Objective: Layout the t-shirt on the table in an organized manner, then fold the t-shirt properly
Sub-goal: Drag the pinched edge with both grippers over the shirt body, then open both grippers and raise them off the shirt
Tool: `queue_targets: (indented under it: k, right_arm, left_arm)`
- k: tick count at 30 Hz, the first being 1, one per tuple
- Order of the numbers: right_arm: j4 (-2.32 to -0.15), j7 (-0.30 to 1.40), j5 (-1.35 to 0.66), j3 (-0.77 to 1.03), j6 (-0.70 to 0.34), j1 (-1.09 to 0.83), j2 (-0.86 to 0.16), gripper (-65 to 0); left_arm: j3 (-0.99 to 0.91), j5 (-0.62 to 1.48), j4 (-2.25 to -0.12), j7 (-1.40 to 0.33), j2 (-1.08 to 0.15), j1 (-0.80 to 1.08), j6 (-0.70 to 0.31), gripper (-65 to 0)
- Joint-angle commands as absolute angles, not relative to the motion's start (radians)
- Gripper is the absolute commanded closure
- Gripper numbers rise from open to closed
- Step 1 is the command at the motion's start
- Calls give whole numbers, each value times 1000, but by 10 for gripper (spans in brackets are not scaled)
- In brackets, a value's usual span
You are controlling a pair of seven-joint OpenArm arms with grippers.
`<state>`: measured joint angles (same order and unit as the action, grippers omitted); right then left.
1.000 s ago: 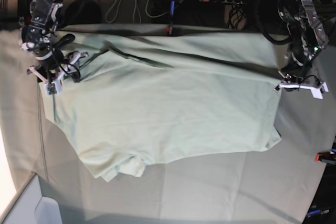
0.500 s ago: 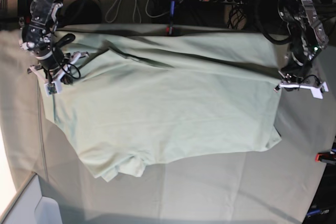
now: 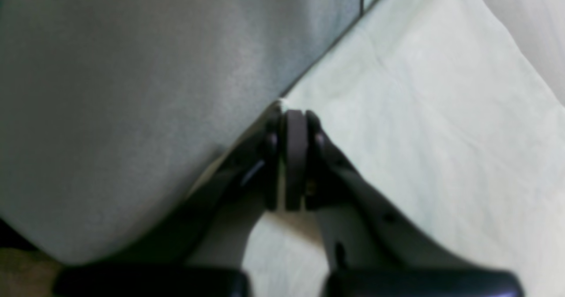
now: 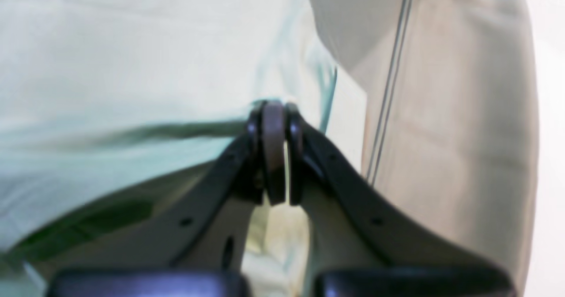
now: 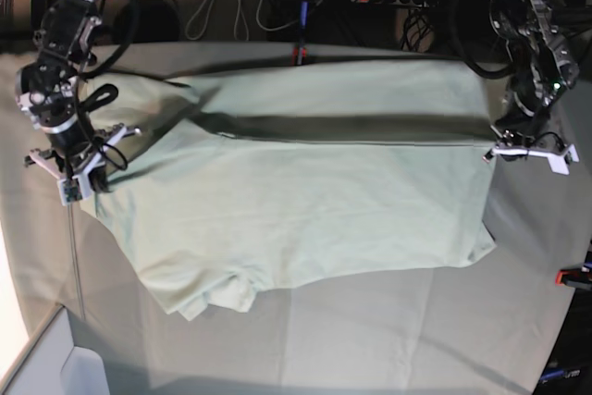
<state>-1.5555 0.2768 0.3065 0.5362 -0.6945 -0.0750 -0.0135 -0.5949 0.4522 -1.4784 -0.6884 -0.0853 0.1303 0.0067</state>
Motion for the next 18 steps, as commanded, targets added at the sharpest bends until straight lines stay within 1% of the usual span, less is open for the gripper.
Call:
queue_targets:
  k: [1,7,18]
  right_arm:
    - [-1575,257,292,539,-698,-67,-22,0]
    - [-1566,255,292,539,-698,-53,-21,0]
    - [-1558,257,292,518,-698,36,-21,0]
  left_arm:
    - [-599,455,-1500,-670,-96,122,4,0]
    - [-599,455,-1497,-670,-96,122,4,0]
    - [-598,455,-1494,-670,-96,124,4,0]
